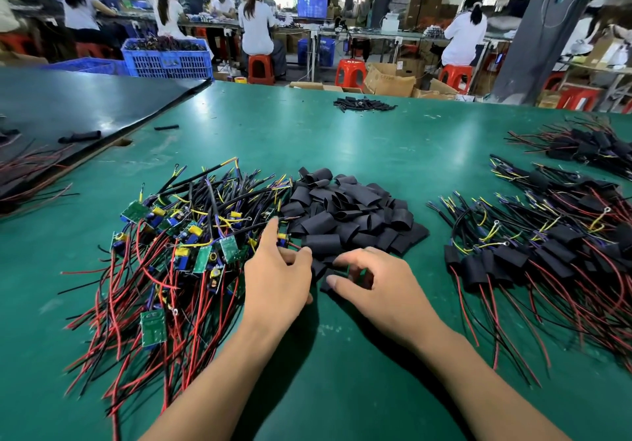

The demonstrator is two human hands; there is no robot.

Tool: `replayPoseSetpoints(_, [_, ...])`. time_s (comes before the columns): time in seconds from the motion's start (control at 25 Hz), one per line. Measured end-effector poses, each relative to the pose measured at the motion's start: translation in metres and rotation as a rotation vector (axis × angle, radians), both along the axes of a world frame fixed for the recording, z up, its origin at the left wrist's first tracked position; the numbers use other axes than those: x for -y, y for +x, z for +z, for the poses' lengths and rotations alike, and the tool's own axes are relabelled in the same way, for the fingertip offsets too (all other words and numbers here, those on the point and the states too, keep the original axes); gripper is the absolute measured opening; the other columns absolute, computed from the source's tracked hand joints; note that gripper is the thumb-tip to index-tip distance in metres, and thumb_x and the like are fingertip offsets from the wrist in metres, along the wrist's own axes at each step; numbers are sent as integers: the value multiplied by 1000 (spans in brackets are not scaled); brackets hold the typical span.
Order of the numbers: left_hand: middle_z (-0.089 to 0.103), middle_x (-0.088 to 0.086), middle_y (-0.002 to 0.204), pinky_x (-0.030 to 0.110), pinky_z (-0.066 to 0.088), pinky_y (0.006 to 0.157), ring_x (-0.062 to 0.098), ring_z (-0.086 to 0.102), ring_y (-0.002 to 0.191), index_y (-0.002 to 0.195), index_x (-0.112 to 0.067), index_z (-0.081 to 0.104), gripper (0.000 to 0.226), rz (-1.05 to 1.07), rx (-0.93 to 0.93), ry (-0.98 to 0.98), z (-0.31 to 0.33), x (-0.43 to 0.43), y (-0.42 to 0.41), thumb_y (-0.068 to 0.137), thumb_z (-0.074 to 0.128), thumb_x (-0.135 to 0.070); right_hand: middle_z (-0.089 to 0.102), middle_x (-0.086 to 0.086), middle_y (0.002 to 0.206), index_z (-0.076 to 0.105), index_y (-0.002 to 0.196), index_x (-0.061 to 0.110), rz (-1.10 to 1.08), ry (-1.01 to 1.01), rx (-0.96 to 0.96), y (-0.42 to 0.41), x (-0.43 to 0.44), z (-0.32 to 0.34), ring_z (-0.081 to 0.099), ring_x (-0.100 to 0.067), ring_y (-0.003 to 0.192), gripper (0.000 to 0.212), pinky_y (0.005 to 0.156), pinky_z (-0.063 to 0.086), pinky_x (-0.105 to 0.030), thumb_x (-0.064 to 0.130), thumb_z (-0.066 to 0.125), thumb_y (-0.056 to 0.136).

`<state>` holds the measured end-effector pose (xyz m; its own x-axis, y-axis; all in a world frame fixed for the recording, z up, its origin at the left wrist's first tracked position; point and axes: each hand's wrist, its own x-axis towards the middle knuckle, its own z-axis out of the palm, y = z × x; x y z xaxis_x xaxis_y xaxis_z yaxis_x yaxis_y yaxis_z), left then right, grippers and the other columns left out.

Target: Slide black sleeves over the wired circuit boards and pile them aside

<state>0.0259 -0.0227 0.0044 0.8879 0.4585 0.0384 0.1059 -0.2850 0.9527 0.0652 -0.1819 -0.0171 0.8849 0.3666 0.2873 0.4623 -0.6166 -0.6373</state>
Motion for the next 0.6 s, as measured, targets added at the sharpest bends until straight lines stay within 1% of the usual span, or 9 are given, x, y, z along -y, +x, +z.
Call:
replayPoseSetpoints(0.12, [65,-6,60,21,37,33,17,55,33,158,-29,15,78,-13,2,-102,0,-6,3,93,56,-14,64,16,88,73,98,32,-4,20,-17,1,3,0,59,-1,83,20,78,46,-21,43,75,82])
replayPoseSetpoints(0.16, [65,-6,60,21,38,33,19,55,34,157,-29,14,78,-5,-3,-121,0,-8,4,94,56,-13,64,17,87,73,97,33,0,31,-21,0,3,0,59,-1,82,19,78,46,-21,44,75,82])
replayPoseSetpoints(0.24, [65,-4,68,24,41,35,22,59,40,155,-21,22,69,19,-7,-95,-2,-11,6,94,55,-13,64,17,86,73,96,35,5,20,-19,0,4,-1,59,-1,82,18,77,47,-23,46,73,82])
replayPoseSetpoints(0.28, [66,-4,78,28,47,40,25,63,49,151,-17,28,63,34,-7,-60,-1,-11,6,95,55,-13,64,16,85,73,95,35,4,11,-16,0,4,-2,59,-2,81,18,77,47,-24,47,73,82])
replayPoseSetpoints(0.36, [64,-3,101,44,59,67,35,69,77,144,-12,37,54,63,-4,26,0,-9,7,94,57,-15,63,16,84,72,94,36,4,5,-17,0,4,-1,58,-2,79,18,75,47,-25,48,72,81])
replayPoseSetpoints(0.4, [62,-1,109,50,56,80,39,68,88,142,-12,39,53,73,-4,55,1,-8,7,93,58,-17,63,16,83,72,94,37,5,9,-19,0,4,-1,58,-2,78,18,74,46,-24,49,71,81])
replayPoseSetpoints(0.44, [60,1,115,53,53,88,41,66,93,143,-12,38,55,79,-7,70,1,-7,7,92,59,-19,62,16,82,72,93,37,7,13,-17,0,4,-1,58,-2,77,19,72,45,-23,51,70,80])
replayPoseSetpoints(0.52, [55,4,124,53,50,94,41,65,98,148,-14,32,64,89,-8,64,3,-6,6,91,60,-21,61,15,80,71,91,38,13,9,-7,0,5,-1,57,-2,77,22,70,43,-21,55,66,78])
replayPoseSetpoints(0.6, [55,2,126,51,51,93,35,69,98,154,-17,24,73,95,24,29,6,-2,4,91,61,-20,61,15,80,71,92,38,17,-9,0,0,5,0,57,-2,77,22,71,44,-22,55,65,78])
